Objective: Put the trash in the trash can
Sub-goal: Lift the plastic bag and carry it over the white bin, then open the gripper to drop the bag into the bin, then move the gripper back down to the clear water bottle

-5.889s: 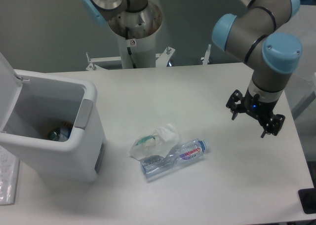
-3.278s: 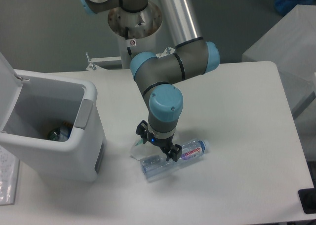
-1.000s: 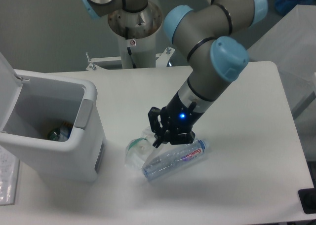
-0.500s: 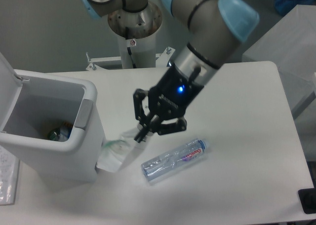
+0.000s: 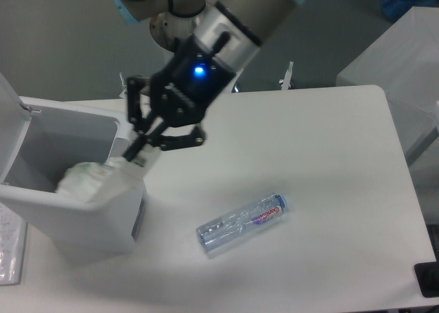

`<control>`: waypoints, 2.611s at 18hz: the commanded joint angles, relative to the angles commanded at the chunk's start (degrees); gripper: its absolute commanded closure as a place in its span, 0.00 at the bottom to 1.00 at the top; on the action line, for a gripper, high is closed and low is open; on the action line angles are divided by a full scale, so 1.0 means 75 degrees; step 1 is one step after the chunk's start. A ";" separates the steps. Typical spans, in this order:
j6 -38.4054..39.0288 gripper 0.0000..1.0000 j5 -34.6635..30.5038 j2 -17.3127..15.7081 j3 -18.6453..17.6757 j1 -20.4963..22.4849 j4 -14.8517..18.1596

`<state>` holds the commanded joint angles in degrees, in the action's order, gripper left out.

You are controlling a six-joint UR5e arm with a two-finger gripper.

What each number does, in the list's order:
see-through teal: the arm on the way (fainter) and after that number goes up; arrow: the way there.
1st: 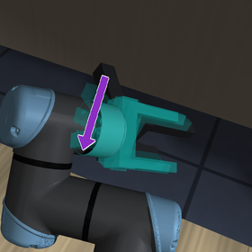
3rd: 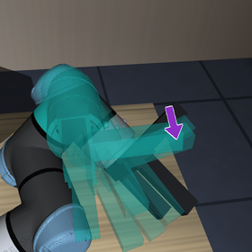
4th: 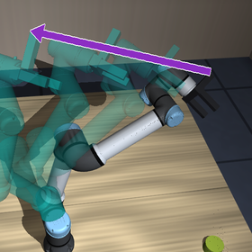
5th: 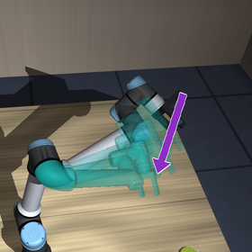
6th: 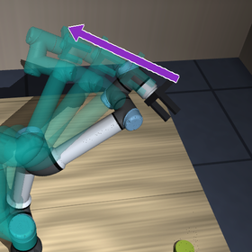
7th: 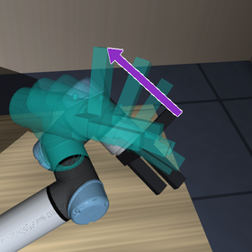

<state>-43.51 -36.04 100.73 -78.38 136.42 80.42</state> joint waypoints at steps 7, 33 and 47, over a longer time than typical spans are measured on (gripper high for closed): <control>-0.0082 0.24 -0.0059 -0.0610 -0.1490 -0.0189 -0.1556; -0.1263 0.00 -0.3688 0.1334 0.0138 0.0690 -0.2392; -0.2660 0.00 -0.7041 0.2929 -0.0341 -0.0012 -0.2121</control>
<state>-63.46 -88.84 122.69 -80.94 136.33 64.51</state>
